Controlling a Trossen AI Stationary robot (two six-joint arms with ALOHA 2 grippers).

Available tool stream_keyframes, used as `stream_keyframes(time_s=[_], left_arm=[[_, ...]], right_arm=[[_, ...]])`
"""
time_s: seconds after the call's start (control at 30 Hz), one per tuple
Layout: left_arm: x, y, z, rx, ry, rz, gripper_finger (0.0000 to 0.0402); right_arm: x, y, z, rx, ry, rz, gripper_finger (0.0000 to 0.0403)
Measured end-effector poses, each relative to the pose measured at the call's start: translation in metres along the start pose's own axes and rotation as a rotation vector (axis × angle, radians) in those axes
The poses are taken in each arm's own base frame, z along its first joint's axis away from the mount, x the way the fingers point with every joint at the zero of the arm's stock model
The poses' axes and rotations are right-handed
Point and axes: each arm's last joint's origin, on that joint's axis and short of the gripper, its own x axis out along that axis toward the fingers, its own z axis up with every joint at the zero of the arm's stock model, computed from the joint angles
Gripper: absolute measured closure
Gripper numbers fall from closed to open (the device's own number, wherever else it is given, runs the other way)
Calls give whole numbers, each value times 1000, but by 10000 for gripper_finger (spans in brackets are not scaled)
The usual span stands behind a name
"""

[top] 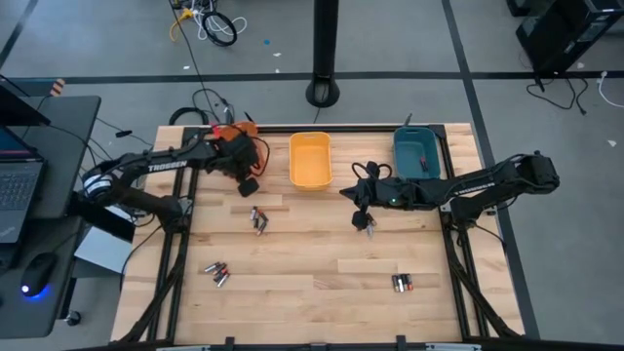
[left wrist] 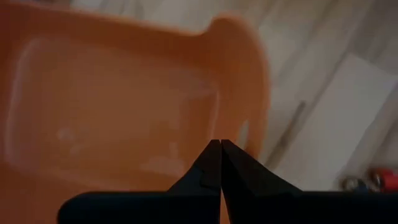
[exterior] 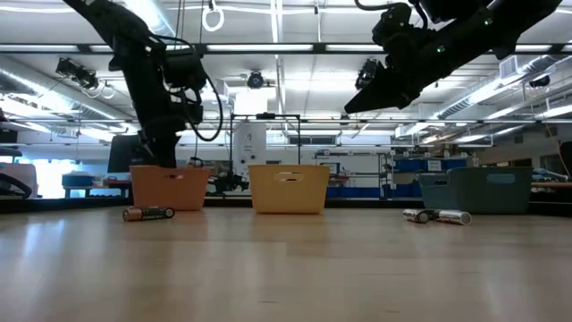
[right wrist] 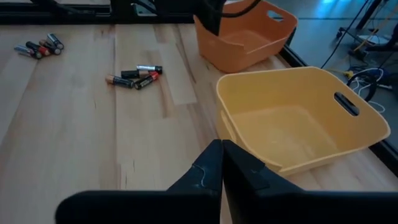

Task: Sort batteries
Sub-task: Adjust the orange bin

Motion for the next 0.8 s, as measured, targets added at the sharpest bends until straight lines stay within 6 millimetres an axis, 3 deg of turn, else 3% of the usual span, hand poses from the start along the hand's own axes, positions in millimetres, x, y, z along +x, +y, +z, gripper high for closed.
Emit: stream_keyframes(time_s=[0.2, 0.43, 0.67, 0.8], left_arm=[[-2, -3, -9, 18, 95, 92, 392], [-19, 1, -4, -7, -32, 164, 392], [-35, 3, 23, -15, -230, 74, 393], [-26, 3, 46, 63, -281, 25, 396]], right_arm=[[0, 0, 0, -1, 0, 0, 387], [0, 0, 0, 0, -1, 0, 379], [0, 0, 1, -6, -10, 0, 387], [0, 0, 2, -14, -16, 0, 385]])
